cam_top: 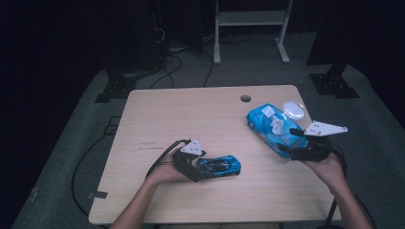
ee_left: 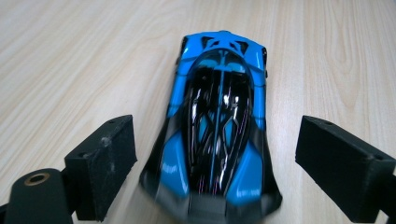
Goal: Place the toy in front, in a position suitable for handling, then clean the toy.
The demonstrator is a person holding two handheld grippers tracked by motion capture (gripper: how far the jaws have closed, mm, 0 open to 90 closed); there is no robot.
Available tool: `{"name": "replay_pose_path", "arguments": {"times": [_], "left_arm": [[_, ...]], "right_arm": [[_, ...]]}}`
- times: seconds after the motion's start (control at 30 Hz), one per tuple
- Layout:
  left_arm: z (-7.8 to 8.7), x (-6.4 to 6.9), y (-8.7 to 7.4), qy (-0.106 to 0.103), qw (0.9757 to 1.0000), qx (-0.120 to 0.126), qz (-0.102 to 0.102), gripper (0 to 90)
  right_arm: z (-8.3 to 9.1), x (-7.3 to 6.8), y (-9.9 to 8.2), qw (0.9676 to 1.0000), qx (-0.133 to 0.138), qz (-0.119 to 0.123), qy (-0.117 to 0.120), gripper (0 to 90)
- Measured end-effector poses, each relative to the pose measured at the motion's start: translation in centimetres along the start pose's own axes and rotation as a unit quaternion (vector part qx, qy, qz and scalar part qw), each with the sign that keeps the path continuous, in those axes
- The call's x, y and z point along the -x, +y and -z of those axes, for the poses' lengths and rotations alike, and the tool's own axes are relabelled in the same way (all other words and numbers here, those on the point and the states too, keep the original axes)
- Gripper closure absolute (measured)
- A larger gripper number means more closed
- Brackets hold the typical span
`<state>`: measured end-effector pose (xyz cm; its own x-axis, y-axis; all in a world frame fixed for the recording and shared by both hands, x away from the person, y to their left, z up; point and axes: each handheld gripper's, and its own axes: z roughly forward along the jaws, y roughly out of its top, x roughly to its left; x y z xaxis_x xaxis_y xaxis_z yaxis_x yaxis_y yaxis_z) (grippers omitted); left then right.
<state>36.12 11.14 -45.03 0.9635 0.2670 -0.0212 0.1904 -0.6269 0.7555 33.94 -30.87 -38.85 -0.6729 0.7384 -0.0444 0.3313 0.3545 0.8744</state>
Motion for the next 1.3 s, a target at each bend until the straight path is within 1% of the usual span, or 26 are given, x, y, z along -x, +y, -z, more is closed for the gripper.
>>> {"name": "replay_pose_path", "arguments": {"times": [0.03, 0.07, 0.13, 0.23, 0.27, 0.33, 0.4, 0.43, 0.5, 0.57, 0.6, 0.67, 0.7, 0.73, 0.77, 0.83, 0.87, 0.9, 0.97, 1.0, 1.03, 1.1, 1.13, 1.17, 1.23, 1.3], "left_arm": [[0.3, 0.0, -0.3, 0.004, 0.9999, 0.010, 0.006, 10.7], [0.6, 0.0, -0.6, 0.007, 0.9998, 0.019, 0.010, 10.1], [1.0, 0.1, -1.0, 0.020, 0.9993, 0.032, 0.009, 9.5], [1.4, 0.0, -1.3, 0.021, 0.9985, 0.049, 0.010, 9.5], [1.4, 0.0, -1.4, 0.024, 0.9981, 0.056, 0.010, 9.5], [1.3, -0.1, -1.4, 0.029, 0.9979, 0.057, 0.009, 9.5], [1.1, -0.1, -1.4, 0.026, 0.9980, 0.058, 0.009, 9.5], [1.1, -0.1, -1.4, 0.029, 0.9978, 0.059, 0.008, 9.5], [1.0, 0.0, -1.4, 0.025, 0.9977, 0.062, 0.010, 9.4], [0.9, 0.0, -1.5, 0.029, 0.9978, 0.059, 0.007, 9.5], [0.9, 0.0, -1.5, 0.029, 0.9978, 0.059, 0.006, 9.5], [1.0, 0.0, -1.5, 0.028, 0.9976, 0.063, 0.007, 9.4], [1.0, -0.1, -1.5, 0.028, 0.9975, 0.064, 0.007, 9.4], [1.0, -0.1, -1.5, 0.028, 0.9975, 0.064, 0.007, 9.4], [1.1, -0.1, -1.5, 0.030, 0.9974, 0.065, 0.007, 9.4], [1.2, -0.1, -1.5, 0.033, 0.9970, 0.069, 0.008, 9.4], [1.4, -0.1, -1.5, 0.037, 0.9967, 0.071, 0.003, 9.4], [1.4, -0.1, -1.5, 0.036, 0.9967, 0.073, 0.003, 9.4], [1.3, -0.1, -1.5, 0.036, 0.9967, 0.073, 0.000, 9.4], [1.3, -0.1, -1.6, 0.038, 0.9970, 0.068, -0.003, 8.9], [1.2, -0.1, -1.7, 0.037, 0.9974, 0.062, -0.003, 8.8], [1.1, -0.2, -1.8, 0.038, 0.9978, 0.053, -0.007, 8.8], [1.0, -0.2, -1.9, 0.038, 0.9980, 0.049, -0.009, 8.8], [0.9, -0.2, -1.9, 0.033, 0.9983, 0.048, -0.005, 8.8], [0.7, -0.3, -2.0, 0.034, 0.9984, 0.045, -0.001, 8.8], [0.6, -0.3, -2.0, 0.035, 0.9985, 0.041, -0.004, 8.8]], "right_arm": [[-0.2, 0.5, 0.3, 0.9999, -0.003, 0.003, -0.014, 22.1], [-0.5, 1.0, 0.6, 0.9997, -0.004, 0.002, -0.023, 22.2], [-1.2, 1.8, 0.8, 0.9996, -0.010, -0.005, -0.027, 22.2], [-2.7, 2.5, 1.1, 0.9991, -0.026, -0.009, -0.032, 22.2], [-3.0, 2.6, 1.1, 0.9991, -0.024, -0.008, -0.035, 22.5], [-3.8, 2.7, 1.0, 0.9991, -0.026, -0.010, -0.034, 23.0], [-4.4, 2.8, 0.9, 0.9988, -0.033, -0.010, -0.036, 23.0], [-4.7, 2.8, 0.8, 0.9985, -0.039, -0.010, -0.037, 23.0], [-5.1, 3.0, 0.6, 0.9980, -0.046, -0.012, -0.041, 25.4], [-5.4, 3.4, 0.5, 0.9979, -0.044, -0.020, -0.045, 26.7], [-5.6, 3.5, 0.4, 0.9978, -0.043, -0.022, -0.046, 29.0], [-5.9, 3.8, 0.3, 0.9975, -0.043, -0.029, -0.049, 30.1], [-6.0, 3.9, 0.2, 0.9974, -0.042, -0.033, -0.048, 32.2], [-6.0, 3.9, 0.2, 0.9974, -0.042, -0.033, -0.048, 32.2], [-6.2, 4.0, 0.2, 0.9974, -0.043, -0.035, -0.046, 34.6], [-6.6, 4.1, 0.4, 0.9968, -0.056, -0.044, -0.037, 41.3], [-6.8, 4.0, 0.7, 0.9966, -0.057, -0.037, -0.046, 52.4], [-6.9, 4.0, 0.9, 0.9967, -0.054, -0.036, -0.048, 60.3], [-6.9, 3.9, 1.3, 0.9961, -0.058, -0.042, -0.050, 74.7], [-6.8, 3.8, 1.4, 0.9962, -0.054, -0.035, -0.059, 81.2], [-6.8, 3.7, 1.6, 0.9962, -0.053, -0.036, -0.060, 83.2], [-6.6, 3.9, 1.8, 0.9958, -0.058, -0.050, -0.051, 86.4], [-6.5, 3.9, 1.9, 0.9960, -0.055, -0.049, -0.049, 86.7], [-6.2, 3.9, 2.1, 0.9962, -0.051, -0.053, -0.047, 87.2], [-5.6, 3.8, 2.6, 0.9969, -0.040, -0.053, -0.041, 87.7], [-4.9, 3.4, 3.2, 0.9979, -0.029, -0.047, -0.034, 88.0]]}}
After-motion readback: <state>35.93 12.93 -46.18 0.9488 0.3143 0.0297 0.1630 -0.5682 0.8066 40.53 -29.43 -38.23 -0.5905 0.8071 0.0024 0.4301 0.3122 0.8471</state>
